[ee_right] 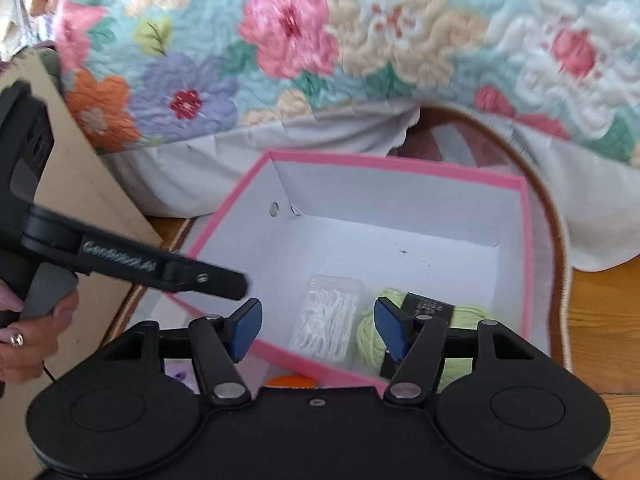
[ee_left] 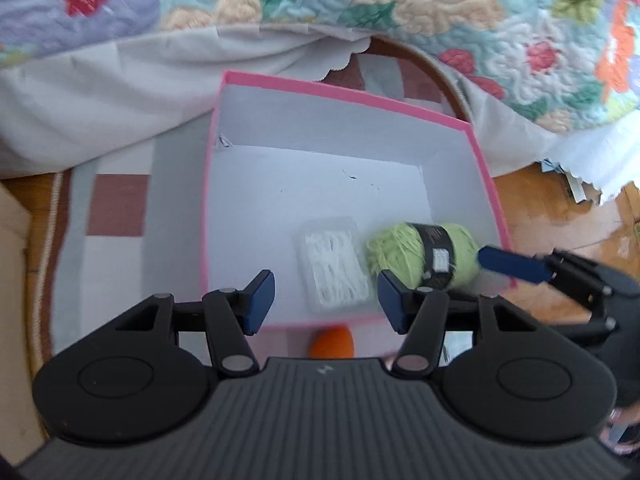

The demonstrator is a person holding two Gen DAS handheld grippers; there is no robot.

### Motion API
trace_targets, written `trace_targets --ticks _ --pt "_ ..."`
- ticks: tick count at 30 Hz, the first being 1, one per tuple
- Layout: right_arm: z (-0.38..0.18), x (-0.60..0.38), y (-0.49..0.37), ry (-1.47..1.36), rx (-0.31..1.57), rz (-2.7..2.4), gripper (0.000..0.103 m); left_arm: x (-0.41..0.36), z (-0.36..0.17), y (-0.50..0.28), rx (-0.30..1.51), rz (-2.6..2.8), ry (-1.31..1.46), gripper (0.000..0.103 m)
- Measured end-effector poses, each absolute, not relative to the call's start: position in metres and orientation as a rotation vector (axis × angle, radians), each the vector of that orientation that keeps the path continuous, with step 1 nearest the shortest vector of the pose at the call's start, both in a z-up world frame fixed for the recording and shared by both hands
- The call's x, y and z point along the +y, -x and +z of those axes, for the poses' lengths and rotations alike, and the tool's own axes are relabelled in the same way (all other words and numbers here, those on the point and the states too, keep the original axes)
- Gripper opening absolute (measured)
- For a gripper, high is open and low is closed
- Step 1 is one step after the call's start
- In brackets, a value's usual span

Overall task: Organize objects
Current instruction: 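Carry the clear package with the right gripper and release it into the pink box, then move the right gripper to the wooden-handled brush and close on it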

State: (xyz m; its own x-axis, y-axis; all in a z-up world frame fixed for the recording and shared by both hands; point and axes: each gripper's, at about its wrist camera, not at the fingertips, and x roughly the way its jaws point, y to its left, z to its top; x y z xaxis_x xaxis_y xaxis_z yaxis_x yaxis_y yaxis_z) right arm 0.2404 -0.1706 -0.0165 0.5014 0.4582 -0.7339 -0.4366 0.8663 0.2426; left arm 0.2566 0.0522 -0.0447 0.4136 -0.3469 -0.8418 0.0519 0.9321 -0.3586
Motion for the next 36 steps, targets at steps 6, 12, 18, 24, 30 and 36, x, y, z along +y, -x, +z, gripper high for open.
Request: trace_targets --ticks 6,12,18,24,30,36 --pt "0.019 -0.19 -0.217 -0.004 0.876 0.556 0.071 0.049 0.004 -0.219 1.055 -0.244 0.239 0.062" --pt "0.054 -0.205 -0.189 0.009 0.859 0.569 0.074 0.051 0.039 -0.191 1.028 -0.212 0.217 0.065" --pt "0.078 -0.216 -0.154 0.004 0.839 0.598 0.077 0.037 0.056 -0.155 1.023 -0.258 0.178 0.066" --pt "0.073 -0.222 -0.117 0.015 0.855 0.63 0.077 0.009 0.056 -0.131 1.036 -0.316 0.137 0.066" --pt "0.038 -0.226 -0.093 0.02 0.894 0.641 0.077 -0.005 0.026 -0.122 1.103 -0.343 0.157 0.066" --pt "-0.011 -0.227 -0.085 0.012 0.929 0.632 0.077 -0.009 -0.009 -0.119 1.172 -0.342 0.178 0.066"
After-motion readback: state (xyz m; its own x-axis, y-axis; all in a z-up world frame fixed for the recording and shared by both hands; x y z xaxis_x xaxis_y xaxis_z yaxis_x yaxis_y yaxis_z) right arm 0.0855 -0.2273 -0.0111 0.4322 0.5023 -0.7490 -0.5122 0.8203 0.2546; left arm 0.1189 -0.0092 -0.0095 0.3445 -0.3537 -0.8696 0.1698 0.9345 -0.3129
